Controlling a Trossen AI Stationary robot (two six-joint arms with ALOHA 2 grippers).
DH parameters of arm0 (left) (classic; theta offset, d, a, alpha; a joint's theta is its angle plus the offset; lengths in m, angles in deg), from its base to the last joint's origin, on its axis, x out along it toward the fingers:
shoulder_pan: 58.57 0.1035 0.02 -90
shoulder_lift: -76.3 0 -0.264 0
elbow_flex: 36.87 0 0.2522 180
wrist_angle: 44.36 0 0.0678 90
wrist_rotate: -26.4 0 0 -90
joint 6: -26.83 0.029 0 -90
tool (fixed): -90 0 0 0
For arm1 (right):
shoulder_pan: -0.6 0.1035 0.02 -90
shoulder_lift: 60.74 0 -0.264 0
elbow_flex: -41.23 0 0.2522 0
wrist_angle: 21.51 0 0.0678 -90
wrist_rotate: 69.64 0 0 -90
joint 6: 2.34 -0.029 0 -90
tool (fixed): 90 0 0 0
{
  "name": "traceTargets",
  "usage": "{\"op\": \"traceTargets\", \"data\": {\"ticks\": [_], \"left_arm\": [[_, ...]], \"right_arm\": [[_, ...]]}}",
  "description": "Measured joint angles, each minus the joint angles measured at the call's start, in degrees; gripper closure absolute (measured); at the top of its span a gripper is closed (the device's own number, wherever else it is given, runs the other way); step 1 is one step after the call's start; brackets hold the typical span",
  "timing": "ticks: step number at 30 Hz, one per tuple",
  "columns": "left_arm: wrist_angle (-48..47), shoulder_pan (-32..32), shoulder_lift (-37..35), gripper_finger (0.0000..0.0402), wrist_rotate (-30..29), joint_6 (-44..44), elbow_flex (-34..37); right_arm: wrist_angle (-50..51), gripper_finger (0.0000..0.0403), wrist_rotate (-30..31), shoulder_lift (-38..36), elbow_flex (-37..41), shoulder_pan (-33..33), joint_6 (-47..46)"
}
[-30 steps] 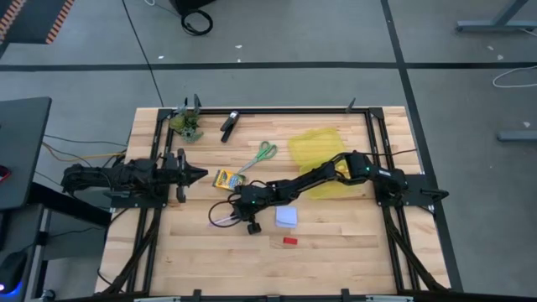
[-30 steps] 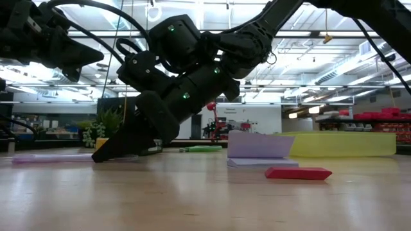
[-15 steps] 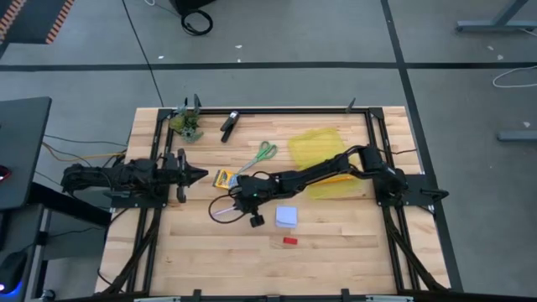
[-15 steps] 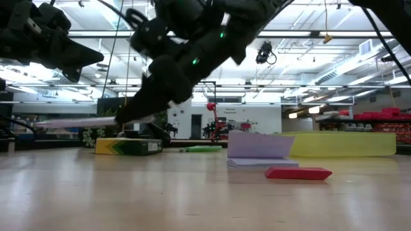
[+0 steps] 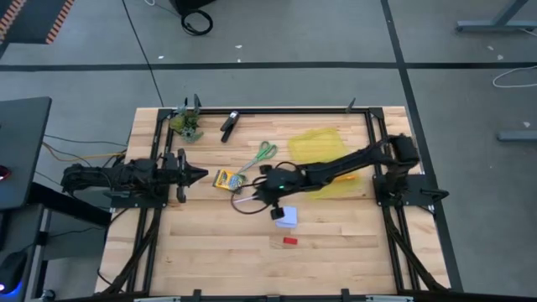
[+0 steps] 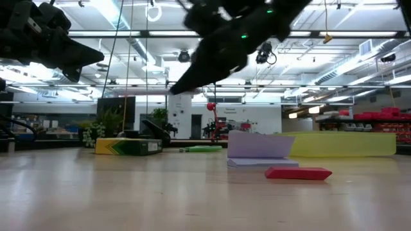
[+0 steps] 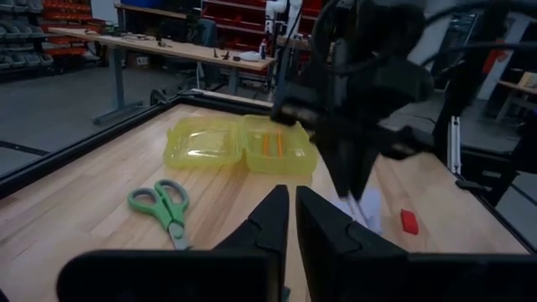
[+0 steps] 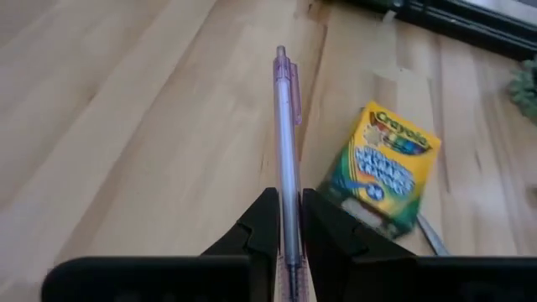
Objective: Pack school essentials
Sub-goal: Put the violet pen into the yellow supply box
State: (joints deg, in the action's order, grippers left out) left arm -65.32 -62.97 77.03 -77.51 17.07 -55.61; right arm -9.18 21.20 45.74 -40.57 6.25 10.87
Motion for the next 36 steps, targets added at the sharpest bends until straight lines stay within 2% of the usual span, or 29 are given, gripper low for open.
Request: {"op": "traceTargets", "data": {"ticks": [10,19,24,36], "left_arm": [[0.00,0.00,0.00,0.0373,0.01,-0.02,0.00],[0.01,0.00,0.00,0.0367,0.03,-0.01,-0.01],[0.00,0.00,0.00,0.0373,0.02,-0.03,-0.02],[0.00,0.00,0.00,0.0363,0.03,-0.04,-0.02]], "right_arm": [[-2.91,0.0352,0.63,-19.33,19.19,-2.46,-4.32],[3.45,0.0352,0.26,-36.37,31.99,-4.46,-4.91],[11.13,0.0352,0.32,-42.59,35.56,-5.90,-3.77],[27.10,0.0352,2.20,-49.89,35.70,-7.08,-3.63]]}}
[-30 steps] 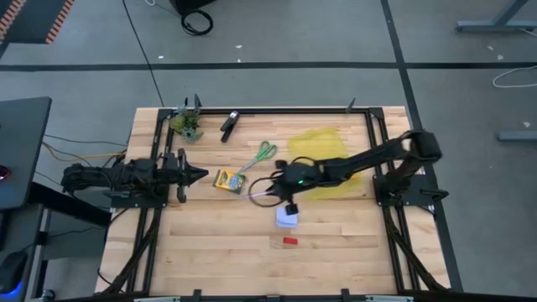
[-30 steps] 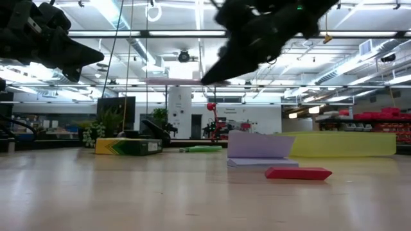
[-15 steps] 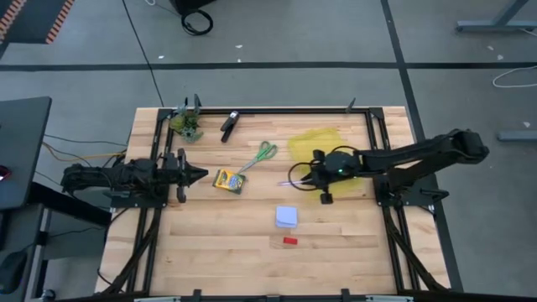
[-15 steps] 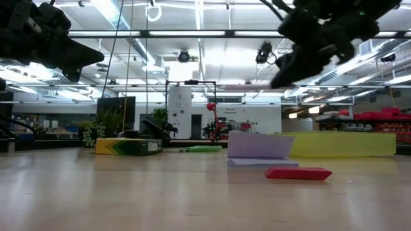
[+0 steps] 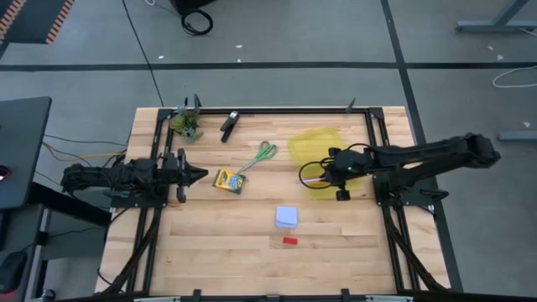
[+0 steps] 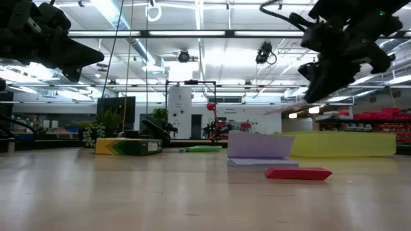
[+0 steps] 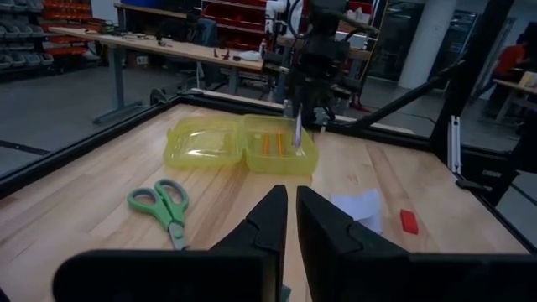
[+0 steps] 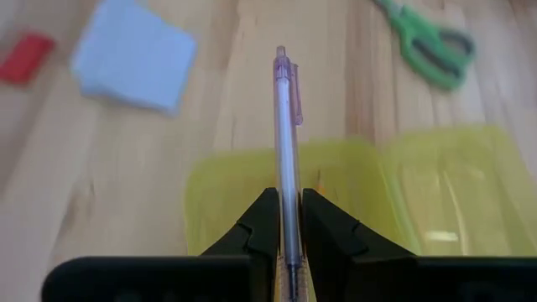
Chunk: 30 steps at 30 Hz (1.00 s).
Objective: Pack school essentials
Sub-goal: Put the violet pen into the yellow supply box
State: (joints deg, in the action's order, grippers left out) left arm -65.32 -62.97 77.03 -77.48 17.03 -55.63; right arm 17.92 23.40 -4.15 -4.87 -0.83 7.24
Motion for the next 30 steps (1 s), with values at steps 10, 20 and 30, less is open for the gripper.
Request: {"op": "traceTargets", "data": {"ticks": [10,20,30], "left_arm": [[0.01,0.00,0.00,0.0374,-0.01,0.02,0.00],[0.02,0.00,0.00,0.0366,-0.01,0.02,0.00],[0.02,0.00,0.00,0.0376,-0.01,0.02,-0.02]], "right_arm": [[8.43,0.0353,1.47,-5.79,0.00,0.00,-3.86],[9.10,0.0353,5.72,-4.83,-0.02,-0.39,-12.97],[10.19,0.0353,6.28,1.70,-0.04,-0.37,-18.60]]}}
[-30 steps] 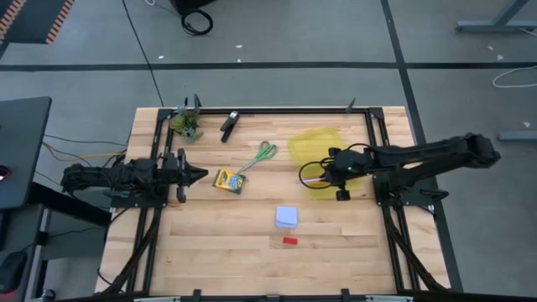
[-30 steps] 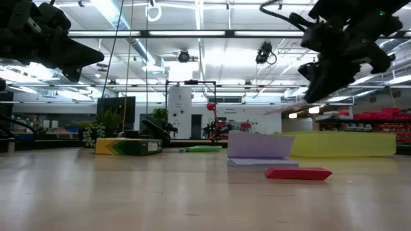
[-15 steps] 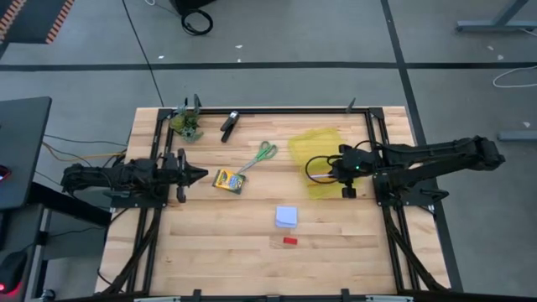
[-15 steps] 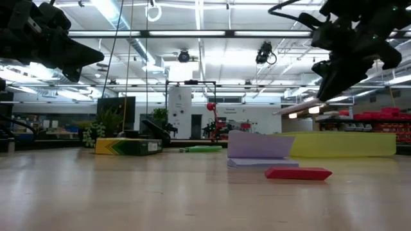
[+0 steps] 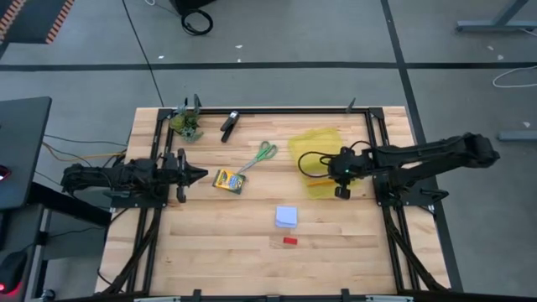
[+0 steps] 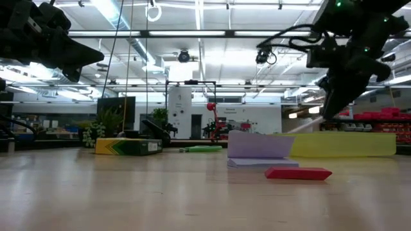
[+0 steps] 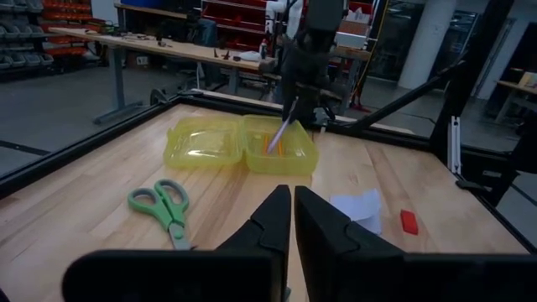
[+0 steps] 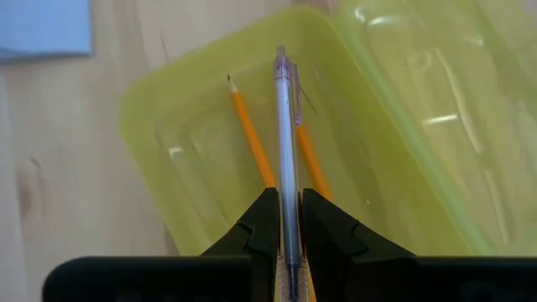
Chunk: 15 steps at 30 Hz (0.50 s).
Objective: Pack school essentials
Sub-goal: Put the violet pen into the yellow supply box
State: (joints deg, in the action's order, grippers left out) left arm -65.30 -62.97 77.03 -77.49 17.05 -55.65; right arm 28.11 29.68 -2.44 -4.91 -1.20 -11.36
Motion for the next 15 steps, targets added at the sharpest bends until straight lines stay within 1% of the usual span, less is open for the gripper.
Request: {"op": "traceTargets", "data": {"ticks": [5,9,12,15], "left_arm": [[0.00,0.00,0.00,0.0369,0.00,0.00,0.00],[0.00,0.00,0.00,0.0366,0.00,0.00,0.00],[0.00,0.00,0.00,0.0369,0.00,0.00,0.00],[0.00,0.00,0.00,0.0373,0.02,0.00,0.00]], "right_arm": [[-0.19,0.0345,1.83,3.85,-0.02,0.00,2.15],[-1.23,0.0336,3.10,5.73,-0.04,0.00,7.53],[-1.73,0.0338,4.59,6.61,-0.04,0.00,11.24],[-2.16,0.0340,4.66,7.21,-0.04,0.00,15.04]]}}
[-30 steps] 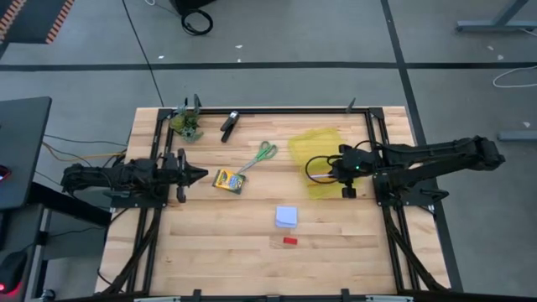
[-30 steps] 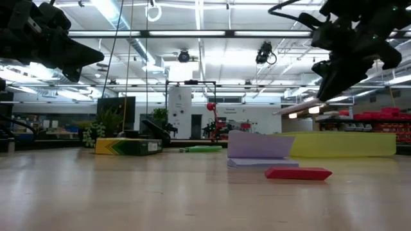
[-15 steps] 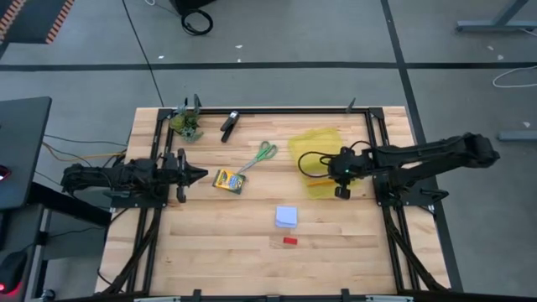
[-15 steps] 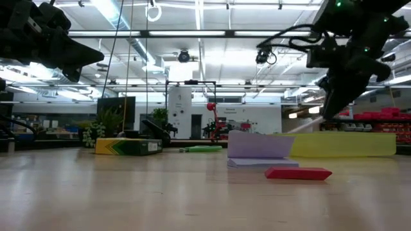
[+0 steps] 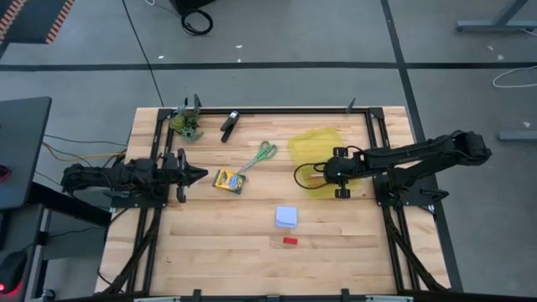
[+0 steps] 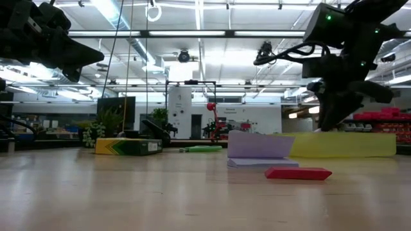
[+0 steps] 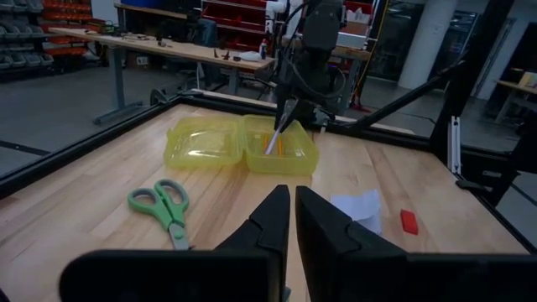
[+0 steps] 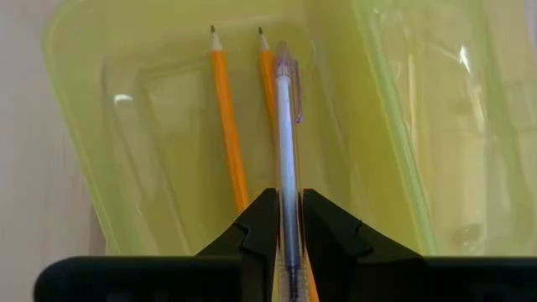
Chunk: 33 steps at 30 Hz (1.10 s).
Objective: Pack school essentials
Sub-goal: Put the violet pen into the yellow supply box, then put the green scissors into the yellow supply box
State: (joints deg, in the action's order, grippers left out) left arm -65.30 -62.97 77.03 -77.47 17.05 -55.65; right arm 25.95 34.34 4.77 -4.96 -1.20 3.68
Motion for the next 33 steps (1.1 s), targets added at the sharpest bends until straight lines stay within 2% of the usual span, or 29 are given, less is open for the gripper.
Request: {"op": "traceTargets", "data": {"ticks": [10,15,22,28,33], "left_arm": [[0.00,0.00,0.00,0.0370,0.00,0.01,0.00],[0.00,0.00,0.00,0.0366,0.00,0.00,0.00],[0.00,0.00,0.00,0.0373,-0.01,0.00,0.00],[0.00,-0.01,0.00,0.0368,-0.01,0.00,0.00],[0.00,0.00,0.00,0.0363,0.00,0.00,0.00]], "right_arm": [[-0.21,0.0329,3.08,0.84,-0.02,-0.02,11.81],[-0.23,0.0319,6.22,0.82,-0.02,0.00,13.94],[-1.36,0.0290,7.15,0.82,-0.01,0.00,11.43],[-8.95,0.0281,7.07,0.82,-0.75,0.11,8.30],[-19.19,0.0280,7.02,0.82,-2.34,0.05,1.58]]}}
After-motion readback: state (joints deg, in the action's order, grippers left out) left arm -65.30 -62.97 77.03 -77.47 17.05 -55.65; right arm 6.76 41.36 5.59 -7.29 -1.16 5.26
